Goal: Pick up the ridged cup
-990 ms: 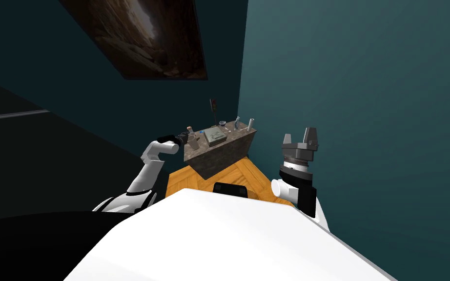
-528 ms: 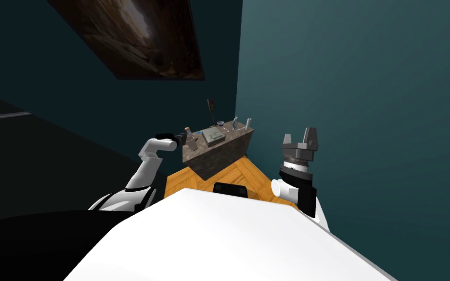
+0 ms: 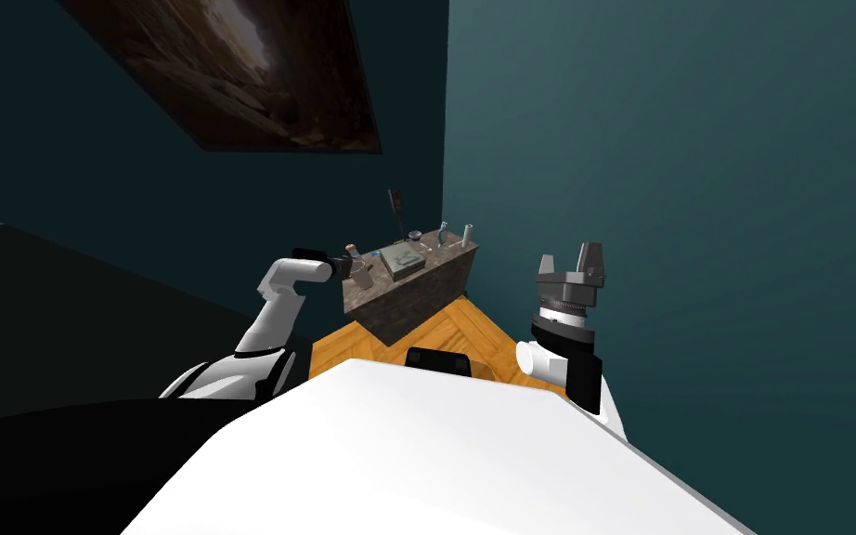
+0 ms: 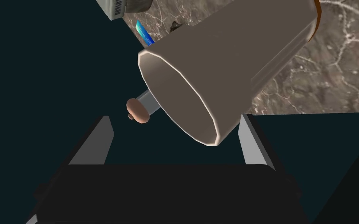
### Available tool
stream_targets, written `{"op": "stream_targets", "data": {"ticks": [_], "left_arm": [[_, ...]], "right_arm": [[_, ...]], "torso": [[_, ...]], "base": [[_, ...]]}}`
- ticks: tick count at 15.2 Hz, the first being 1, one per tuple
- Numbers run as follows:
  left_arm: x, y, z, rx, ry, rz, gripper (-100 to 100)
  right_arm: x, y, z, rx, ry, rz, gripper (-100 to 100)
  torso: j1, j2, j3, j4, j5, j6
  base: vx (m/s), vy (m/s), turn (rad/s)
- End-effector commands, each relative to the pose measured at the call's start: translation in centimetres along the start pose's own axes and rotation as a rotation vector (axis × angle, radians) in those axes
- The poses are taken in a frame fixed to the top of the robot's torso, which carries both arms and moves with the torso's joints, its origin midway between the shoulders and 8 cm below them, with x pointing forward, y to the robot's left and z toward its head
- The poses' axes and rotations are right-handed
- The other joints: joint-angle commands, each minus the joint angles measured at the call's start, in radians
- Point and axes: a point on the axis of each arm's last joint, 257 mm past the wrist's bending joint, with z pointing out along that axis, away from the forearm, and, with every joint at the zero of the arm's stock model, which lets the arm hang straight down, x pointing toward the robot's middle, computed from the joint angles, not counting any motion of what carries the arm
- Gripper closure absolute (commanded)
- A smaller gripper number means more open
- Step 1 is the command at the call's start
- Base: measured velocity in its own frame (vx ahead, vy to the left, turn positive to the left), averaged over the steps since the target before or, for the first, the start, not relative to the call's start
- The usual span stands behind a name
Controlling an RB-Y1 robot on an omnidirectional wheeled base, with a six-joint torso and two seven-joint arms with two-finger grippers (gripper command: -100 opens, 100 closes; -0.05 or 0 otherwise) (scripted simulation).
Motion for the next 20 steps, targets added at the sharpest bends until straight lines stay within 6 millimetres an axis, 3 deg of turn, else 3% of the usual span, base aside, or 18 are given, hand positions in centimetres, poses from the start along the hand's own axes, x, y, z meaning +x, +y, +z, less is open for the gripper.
{"op": "stream_targets", "data": {"ticks": [1,20], "left_arm": [[0.0,0.8,0.0,-0.035,0.004,-0.003,-100],[-1.4,6.0,-2.3,-0.373,0.093,-0.114,-100]], "right_arm": [[0.0,0.0,0.0,0.0,0.0,0.0,0],[0.0,0.0,0.0,0.0,0.0,0.0,0]], "torso": [[0.0,0.0,0.0,0.0,0.0,0.0],[0.0,-0.001,-0.001,0.0,0.0,0.0]], "base": [[-0.006,0.021,0.006],[0.002,0.033,-0.089]]}}
